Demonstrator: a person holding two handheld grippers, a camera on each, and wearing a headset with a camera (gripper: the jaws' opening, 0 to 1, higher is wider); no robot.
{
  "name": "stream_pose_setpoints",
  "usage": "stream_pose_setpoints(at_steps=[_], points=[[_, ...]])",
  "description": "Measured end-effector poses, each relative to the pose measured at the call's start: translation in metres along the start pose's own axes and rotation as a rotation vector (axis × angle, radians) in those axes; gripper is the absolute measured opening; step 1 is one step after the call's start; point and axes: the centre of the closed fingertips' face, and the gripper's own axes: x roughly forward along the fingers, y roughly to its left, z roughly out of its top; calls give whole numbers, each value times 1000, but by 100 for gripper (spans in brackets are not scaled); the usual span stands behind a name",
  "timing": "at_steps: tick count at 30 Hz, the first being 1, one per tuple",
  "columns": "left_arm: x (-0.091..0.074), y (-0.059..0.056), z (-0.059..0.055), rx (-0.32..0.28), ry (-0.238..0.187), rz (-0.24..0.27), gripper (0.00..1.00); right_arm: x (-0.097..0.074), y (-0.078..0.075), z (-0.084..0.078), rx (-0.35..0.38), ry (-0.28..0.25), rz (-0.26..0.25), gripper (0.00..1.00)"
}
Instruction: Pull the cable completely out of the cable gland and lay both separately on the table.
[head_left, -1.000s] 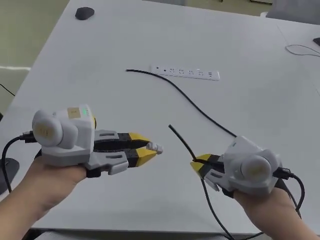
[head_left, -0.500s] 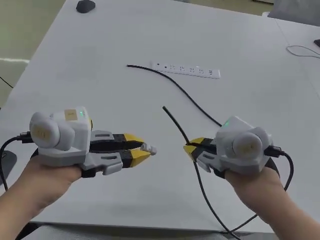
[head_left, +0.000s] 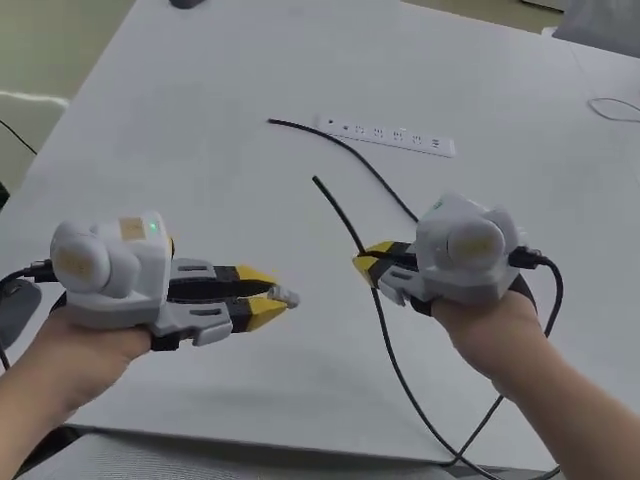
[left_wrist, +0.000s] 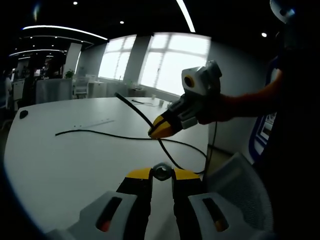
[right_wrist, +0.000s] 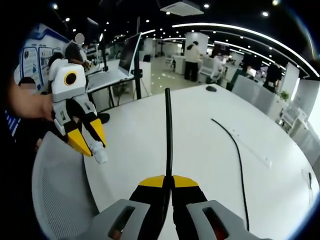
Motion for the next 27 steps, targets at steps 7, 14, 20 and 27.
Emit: stream_pose_setpoints(at_steps=[7,14,20,27], points=[[-6,7,-8,-16,-7,13,15,18,-3,9,-24,19,10,0],[-10,14,-18,-27,-10,26,15,36,-4,15,-29,30,22,0],[-10,18,-28,-37,-14,33,15,54,4,20,-58,41,52,0],[-12,27,-43,-55,-8,48,15,76,17,22,-144,76,99,0]])
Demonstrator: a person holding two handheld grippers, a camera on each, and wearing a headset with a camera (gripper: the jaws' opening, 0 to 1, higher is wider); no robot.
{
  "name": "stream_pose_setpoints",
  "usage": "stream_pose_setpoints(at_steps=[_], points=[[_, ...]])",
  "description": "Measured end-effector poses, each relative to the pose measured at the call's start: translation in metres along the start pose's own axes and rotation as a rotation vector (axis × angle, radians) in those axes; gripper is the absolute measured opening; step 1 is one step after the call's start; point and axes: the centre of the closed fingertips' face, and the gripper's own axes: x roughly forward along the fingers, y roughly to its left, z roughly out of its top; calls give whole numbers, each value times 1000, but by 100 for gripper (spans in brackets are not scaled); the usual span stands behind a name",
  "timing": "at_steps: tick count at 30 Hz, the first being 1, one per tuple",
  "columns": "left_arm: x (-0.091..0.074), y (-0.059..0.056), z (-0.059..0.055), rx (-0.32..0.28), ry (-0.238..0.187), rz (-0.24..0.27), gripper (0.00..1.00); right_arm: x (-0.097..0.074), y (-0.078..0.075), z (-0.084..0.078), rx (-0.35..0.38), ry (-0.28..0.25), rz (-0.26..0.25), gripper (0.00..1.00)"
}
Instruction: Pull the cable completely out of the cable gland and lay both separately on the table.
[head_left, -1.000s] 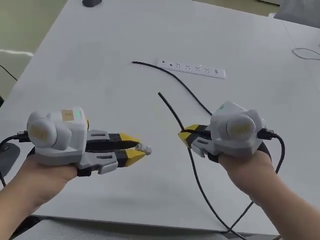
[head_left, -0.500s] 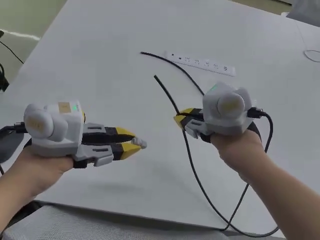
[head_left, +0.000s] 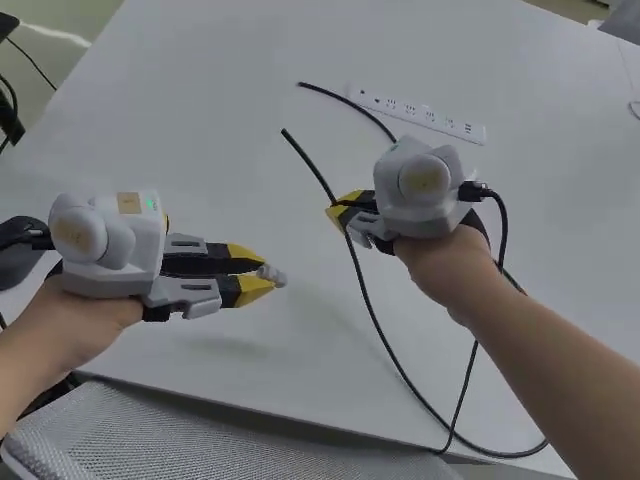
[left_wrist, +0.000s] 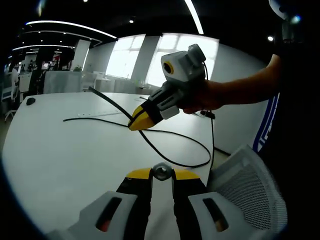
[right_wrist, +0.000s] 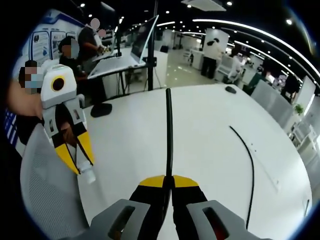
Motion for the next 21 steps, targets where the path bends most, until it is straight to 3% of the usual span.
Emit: stream_pose_setpoints(at_steps=[8,21], points=[[-5,12,-15,-5,17,16,15,28,12,9,-11,6,39,0],[-16,38,-54,-54,41,49,15,82,62,-1,-226,83,205,0]])
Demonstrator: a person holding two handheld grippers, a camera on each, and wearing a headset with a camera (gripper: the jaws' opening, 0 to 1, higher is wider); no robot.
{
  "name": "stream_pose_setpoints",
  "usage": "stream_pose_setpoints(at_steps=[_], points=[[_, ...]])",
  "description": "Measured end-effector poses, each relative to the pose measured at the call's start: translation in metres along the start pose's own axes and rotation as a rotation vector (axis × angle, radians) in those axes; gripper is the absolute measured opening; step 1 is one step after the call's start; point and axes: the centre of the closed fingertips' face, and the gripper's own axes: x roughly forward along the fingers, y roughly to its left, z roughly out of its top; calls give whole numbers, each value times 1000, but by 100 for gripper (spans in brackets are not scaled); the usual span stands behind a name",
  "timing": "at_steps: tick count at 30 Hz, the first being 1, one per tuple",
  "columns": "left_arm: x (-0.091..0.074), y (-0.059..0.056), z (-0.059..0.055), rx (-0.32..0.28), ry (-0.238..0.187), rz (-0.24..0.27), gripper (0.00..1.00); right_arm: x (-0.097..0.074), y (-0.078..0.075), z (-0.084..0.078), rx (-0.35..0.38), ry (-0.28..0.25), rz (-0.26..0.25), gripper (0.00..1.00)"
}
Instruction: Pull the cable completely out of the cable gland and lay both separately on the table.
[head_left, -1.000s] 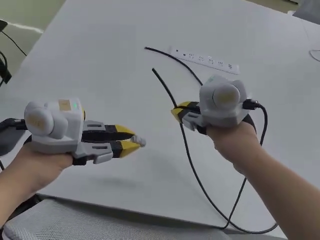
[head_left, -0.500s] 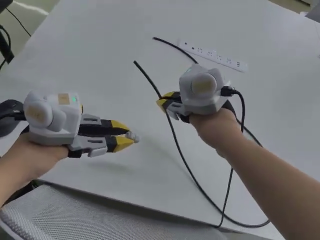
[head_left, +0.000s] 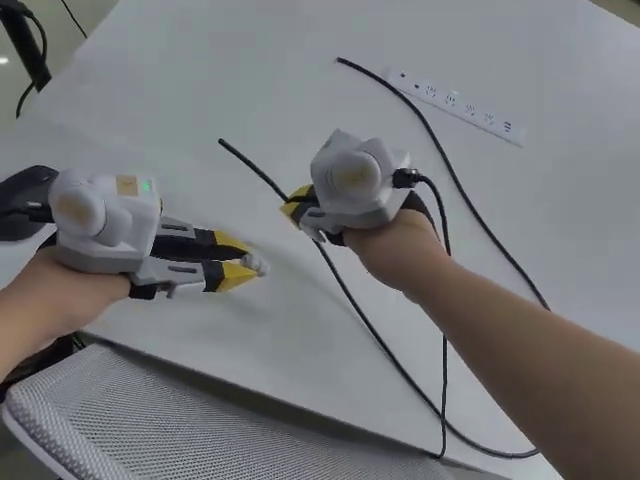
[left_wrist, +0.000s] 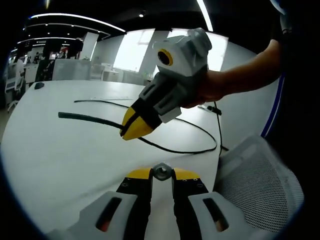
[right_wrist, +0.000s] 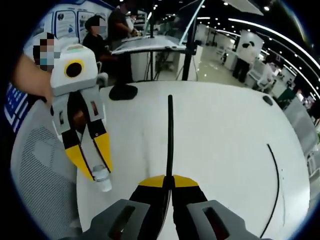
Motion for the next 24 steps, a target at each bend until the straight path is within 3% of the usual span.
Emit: stream_pose_setpoints(at_steps=[4,12,24], points=[[1,7,-15,-11,24,10,15,16,12,-2,-49,25,33,0],[1,18,-29,-44,34,38,15,41,25,-14,-138,84,71,0],[3,24,-46,-51,50,81,15,53,36,-24,-117,93,92,0]])
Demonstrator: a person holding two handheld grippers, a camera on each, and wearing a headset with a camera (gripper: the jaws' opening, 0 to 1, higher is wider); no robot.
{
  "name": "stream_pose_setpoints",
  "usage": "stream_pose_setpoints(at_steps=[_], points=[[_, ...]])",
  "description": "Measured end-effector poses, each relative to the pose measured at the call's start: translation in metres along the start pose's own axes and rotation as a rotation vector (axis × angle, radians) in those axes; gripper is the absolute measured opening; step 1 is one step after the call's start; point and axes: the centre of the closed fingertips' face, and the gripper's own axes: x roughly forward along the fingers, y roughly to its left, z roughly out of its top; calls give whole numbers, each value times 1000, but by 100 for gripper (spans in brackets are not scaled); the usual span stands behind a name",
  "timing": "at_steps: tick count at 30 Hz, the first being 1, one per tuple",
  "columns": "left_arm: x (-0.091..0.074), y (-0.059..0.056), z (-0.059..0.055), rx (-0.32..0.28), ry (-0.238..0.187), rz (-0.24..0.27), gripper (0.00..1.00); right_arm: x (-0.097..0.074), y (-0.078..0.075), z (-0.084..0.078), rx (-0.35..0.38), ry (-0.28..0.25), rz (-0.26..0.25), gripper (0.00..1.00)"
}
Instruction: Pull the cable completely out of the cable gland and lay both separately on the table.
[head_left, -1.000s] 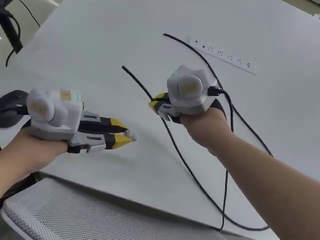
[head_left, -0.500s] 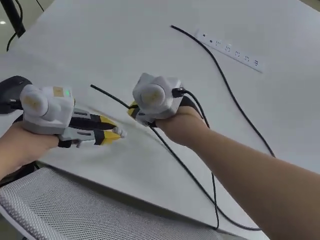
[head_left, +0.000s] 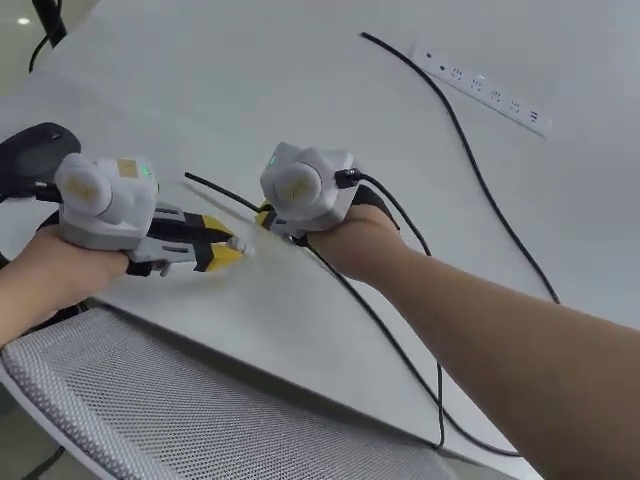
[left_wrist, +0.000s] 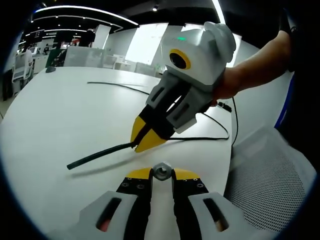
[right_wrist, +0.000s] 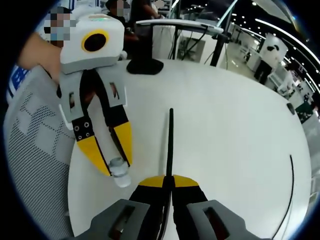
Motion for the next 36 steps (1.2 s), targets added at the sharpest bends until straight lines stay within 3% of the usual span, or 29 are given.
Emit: stream_pose_setpoints(at_steps=[5,9,18,22,29,36], points=[[-1,-2,0,3,0,0,15,3,4,-2,5,8,-1,0],[-1,0,-6,6,16,9,15,3,9,-1,-5,0,-1,0],[-2,1,-10,6,21,18,15,2,7,0,5,3,-4,0],[-1,3,-16,32,48,22,15,1,7,0,27,-2,-10,0],[-2,4,-16,43,45,32,16,2,7,0,48,-3,-7,0],[-2,1,-16,29,44,30,16,-1,-2,-2,87,-5,-46,11]])
